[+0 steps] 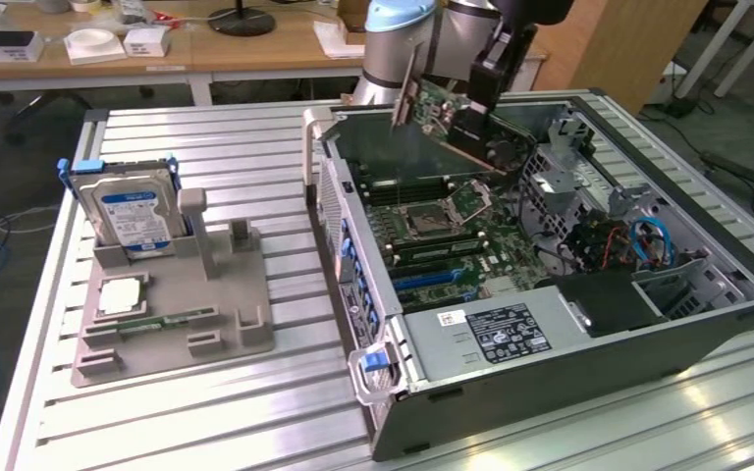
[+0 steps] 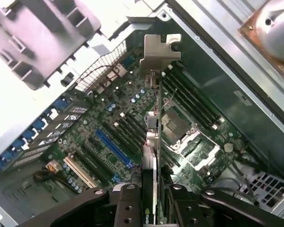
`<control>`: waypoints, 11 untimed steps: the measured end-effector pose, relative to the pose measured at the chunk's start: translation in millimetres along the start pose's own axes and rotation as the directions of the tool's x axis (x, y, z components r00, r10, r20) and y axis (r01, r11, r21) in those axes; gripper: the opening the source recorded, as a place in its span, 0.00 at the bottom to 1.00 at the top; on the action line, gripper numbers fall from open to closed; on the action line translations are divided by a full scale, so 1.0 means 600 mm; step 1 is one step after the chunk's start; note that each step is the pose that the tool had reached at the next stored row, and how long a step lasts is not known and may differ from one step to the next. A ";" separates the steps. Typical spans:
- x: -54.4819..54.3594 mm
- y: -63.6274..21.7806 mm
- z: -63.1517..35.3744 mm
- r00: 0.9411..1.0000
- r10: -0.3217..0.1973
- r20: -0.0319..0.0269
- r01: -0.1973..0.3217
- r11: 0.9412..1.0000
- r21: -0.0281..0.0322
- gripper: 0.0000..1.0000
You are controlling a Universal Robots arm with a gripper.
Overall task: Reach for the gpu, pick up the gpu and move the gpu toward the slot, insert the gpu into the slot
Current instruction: 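Insert the gpu into the slot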
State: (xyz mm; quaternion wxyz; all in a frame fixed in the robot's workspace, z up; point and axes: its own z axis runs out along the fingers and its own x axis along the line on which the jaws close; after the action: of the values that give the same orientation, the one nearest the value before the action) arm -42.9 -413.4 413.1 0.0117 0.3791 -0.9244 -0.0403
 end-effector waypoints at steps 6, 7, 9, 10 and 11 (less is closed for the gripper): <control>0.000 0.000 0.001 0.995 -0.098 -0.008 0.098 0.995 -0.001 0.26; 0.000 0.000 0.002 0.993 -0.116 -0.010 0.116 0.993 -0.002 0.26; 0.000 0.000 0.003 0.988 -0.152 -0.013 0.152 0.988 -0.002 0.26; 0.000 0.000 0.003 0.985 -0.169 -0.014 0.169 0.986 -0.003 0.26; 0.000 0.000 0.004 0.982 -0.187 -0.015 0.187 0.982 -0.003 0.26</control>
State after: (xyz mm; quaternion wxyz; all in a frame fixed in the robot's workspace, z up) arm -42.9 -413.4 410.7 0.0155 0.4645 -0.8846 -0.0390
